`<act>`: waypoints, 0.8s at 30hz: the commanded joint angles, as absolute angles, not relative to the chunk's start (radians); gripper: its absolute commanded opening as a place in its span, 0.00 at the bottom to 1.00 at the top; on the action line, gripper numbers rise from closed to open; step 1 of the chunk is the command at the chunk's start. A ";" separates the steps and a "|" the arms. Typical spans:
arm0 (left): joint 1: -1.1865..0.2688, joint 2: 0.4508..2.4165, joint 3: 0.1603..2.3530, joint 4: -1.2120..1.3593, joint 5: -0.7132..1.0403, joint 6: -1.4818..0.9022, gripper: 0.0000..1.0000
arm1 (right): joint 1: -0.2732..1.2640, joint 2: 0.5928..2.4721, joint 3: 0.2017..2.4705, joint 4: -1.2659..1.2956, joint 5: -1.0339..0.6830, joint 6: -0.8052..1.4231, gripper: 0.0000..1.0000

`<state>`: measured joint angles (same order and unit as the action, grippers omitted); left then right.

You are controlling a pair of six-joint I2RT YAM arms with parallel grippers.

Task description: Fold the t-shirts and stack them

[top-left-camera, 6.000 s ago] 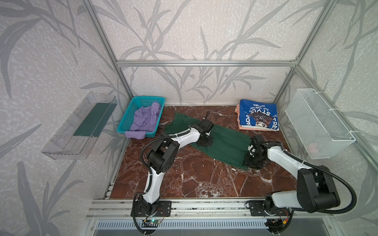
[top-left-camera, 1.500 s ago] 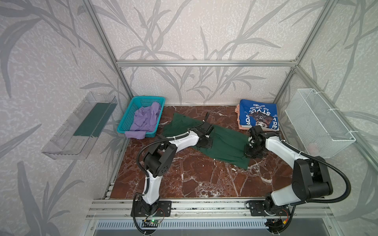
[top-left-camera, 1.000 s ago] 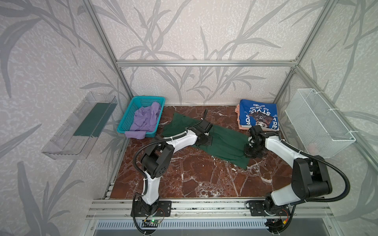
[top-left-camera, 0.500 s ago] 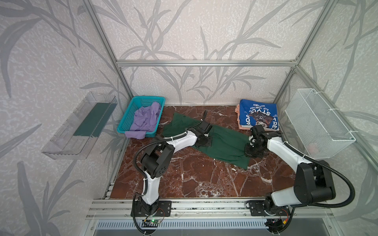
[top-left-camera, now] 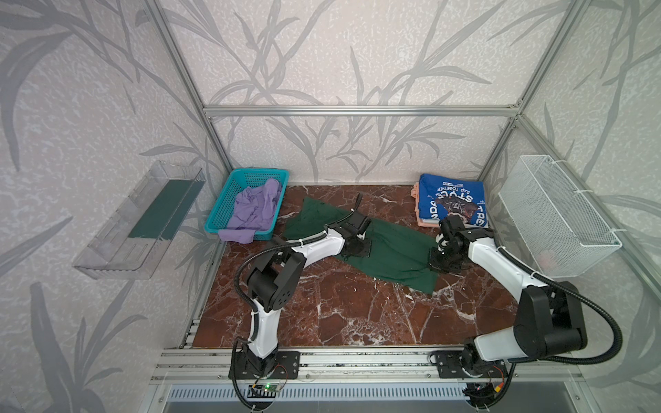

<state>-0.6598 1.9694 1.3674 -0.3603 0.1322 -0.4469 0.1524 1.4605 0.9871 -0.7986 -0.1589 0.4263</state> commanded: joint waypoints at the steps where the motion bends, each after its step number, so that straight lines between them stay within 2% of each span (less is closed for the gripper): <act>1: -0.652 1.975 1.372 -0.343 0.097 -0.458 0.05 | 0.125 1.492 1.021 -0.819 -0.156 0.438 0.00; 13: -0.611 1.942 1.347 -0.308 0.069 -0.492 0.02 | 0.057 1.611 0.986 -0.802 -0.178 0.428 0.00; 24: -0.542 1.928 1.347 -0.307 -0.001 -0.466 0.02 | 0.050 1.477 0.919 -0.898 -0.230 0.428 0.00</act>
